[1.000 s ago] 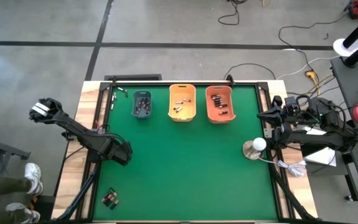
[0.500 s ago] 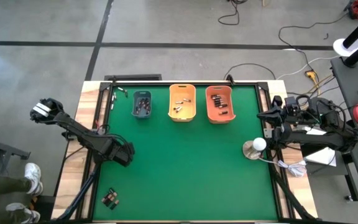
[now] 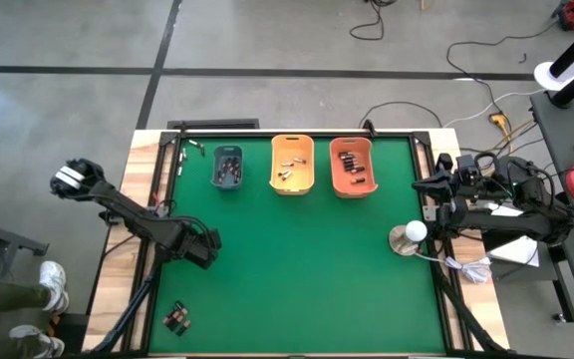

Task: Sort batteries
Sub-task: Put the black battery into the blue bin

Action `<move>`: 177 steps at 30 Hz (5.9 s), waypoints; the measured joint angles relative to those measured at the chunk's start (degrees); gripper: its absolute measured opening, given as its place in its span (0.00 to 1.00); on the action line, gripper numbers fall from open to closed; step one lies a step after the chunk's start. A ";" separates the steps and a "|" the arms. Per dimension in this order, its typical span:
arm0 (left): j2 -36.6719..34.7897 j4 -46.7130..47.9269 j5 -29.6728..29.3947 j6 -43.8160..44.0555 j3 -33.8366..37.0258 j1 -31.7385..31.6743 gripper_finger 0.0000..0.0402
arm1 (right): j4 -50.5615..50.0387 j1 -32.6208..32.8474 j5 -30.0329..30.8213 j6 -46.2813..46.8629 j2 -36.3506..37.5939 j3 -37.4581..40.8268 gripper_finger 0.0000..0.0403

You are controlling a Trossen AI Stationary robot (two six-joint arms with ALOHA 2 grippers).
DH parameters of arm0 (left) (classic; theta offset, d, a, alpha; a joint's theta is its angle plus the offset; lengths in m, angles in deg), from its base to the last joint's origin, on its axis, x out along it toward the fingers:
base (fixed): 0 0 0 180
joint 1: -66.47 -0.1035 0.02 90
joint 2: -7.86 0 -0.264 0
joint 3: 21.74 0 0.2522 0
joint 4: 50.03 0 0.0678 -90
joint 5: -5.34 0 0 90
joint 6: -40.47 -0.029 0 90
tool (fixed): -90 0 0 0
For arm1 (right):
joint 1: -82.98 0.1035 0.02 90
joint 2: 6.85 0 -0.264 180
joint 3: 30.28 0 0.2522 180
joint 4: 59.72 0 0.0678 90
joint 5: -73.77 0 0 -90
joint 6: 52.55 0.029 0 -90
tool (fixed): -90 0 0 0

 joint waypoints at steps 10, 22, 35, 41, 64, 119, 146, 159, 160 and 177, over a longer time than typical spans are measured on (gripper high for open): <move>0.14 -1.29 -4.95 -0.70 -1.66 -1.57 0.48 | 0.00 0.00 0.00 0.00 0.00 0.00 0.03; 0.14 -1.06 -9.10 -2.23 -2.33 -4.85 0.48 | -0.01 0.01 -0.01 0.00 0.00 0.00 0.03; -0.29 -0.62 -9.33 -3.78 -2.31 -6.02 0.48 | 2.15 0.00 -0.02 0.11 -0.02 -0.02 0.03; 0.34 -0.19 -8.72 -2.93 -1.72 -6.02 0.47 | 7.57 0.02 4.49 8.41 -0.26 -0.03 0.03; 3.56 -0.44 -5.59 -9.54 -1.42 -6.13 0.03 | 24.03 0.00 9.97 6.51 -21.93 -0.30 0.03; 21.23 -6.63 -7.57 -99.78 -31.36 -69.57 0.02 | -2.58 29.62 24.53 24.61 -55.84 -23.44 0.03; 13.62 -5.23 0.17 -100.31 -32.45 -61.07 0.42 | -2.64 28.66 28.64 21.92 -55.50 -23.21 0.03; 15.50 -7.78 -30.22 -49.22 -28.82 -20.75 0.55 | -2.54 28.38 32.18 24.06 -59.45 -22.72 0.03; 18.22 -7.85 -29.85 -47.06 -29.41 -20.25 0.56 | -2.53 28.37 31.93 24.18 -59.40 -22.89 0.03; 47.59 0.62 -22.86 -31.11 -49.88 -20.45 0.65 | -18.43 28.37 28.62 17.53 -58.27 -35.36 0.03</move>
